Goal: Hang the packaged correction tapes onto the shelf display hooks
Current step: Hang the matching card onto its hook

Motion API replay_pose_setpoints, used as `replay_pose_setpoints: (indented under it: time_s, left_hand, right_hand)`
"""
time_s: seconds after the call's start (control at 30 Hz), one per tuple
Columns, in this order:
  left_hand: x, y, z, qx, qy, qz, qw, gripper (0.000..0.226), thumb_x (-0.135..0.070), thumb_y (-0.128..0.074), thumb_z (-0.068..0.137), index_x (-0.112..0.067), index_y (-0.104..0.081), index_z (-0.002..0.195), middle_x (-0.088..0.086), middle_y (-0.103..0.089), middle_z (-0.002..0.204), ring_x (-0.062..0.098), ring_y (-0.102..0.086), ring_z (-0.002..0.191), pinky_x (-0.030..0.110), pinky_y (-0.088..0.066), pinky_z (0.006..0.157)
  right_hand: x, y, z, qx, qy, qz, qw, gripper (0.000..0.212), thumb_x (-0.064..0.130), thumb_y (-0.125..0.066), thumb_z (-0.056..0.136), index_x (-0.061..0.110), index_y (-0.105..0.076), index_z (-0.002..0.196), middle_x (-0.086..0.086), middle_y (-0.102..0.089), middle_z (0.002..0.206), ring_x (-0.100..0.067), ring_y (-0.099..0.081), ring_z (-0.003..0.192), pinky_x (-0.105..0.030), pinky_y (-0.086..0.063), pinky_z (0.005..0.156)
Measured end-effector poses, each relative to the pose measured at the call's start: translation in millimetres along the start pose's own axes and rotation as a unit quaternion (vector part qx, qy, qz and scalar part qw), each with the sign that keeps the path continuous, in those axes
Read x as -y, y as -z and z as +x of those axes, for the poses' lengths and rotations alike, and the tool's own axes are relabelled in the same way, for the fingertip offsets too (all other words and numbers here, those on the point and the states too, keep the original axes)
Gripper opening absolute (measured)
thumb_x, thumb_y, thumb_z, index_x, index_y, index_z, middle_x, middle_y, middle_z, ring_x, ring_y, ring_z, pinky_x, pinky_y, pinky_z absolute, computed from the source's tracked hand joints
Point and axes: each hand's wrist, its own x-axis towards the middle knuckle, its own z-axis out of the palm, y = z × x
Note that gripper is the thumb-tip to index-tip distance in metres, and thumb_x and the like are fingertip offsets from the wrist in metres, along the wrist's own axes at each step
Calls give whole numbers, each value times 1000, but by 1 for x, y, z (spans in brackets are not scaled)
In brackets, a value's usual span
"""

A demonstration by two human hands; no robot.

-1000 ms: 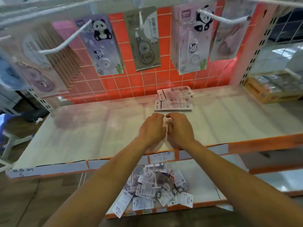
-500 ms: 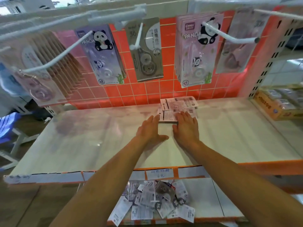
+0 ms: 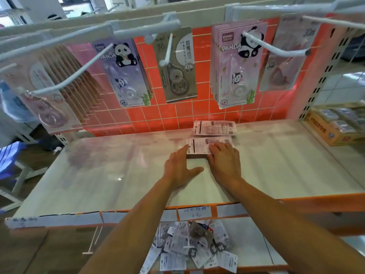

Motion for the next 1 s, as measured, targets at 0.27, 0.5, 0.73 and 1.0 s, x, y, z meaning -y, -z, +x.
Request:
replay_pose_setpoints:
  time_s: [0.27,0.5,0.73,1.0]
  left_hand:
    - [15,0,-11,-121,79,-249,958,77,-17,-71,84,-21,-28,147,1,-64,114,21,-61,105,26,-45,81]
    - [12,8,-17,-83,71,-315,943,57,-33,-71,85,-19,-49,136,-8,-59,119,7,-58,108,21,-44,92]
    - [13,10,-15,-32,53,-250,966,7,-21,-65,89,-20,-71,92,-1,-71,83,10,-61,72,24,-47,71]
    - [14,8,-15,-62,67,-265,960,4,-17,-66,89,-19,-70,87,0,-70,76,10,-56,66,17,-43,61]
  right_hand:
    - [13,5,-21,-47,62,139,987,32,29,-41,95,14,-69,96,-4,-69,92,-27,-59,81,-36,-44,71]
    - [41,35,-19,-65,-201,455,865,36,21,-37,103,22,-41,67,3,-44,64,-8,-39,59,-20,-30,53]
    - [48,25,-31,15,-238,484,842,28,19,-46,98,25,-44,71,6,-46,65,-9,-41,59,-24,-31,55]
    - [48,26,-33,31,-218,466,857,13,15,-44,98,9,-54,92,-2,-58,80,-16,-50,70,-20,-38,56]
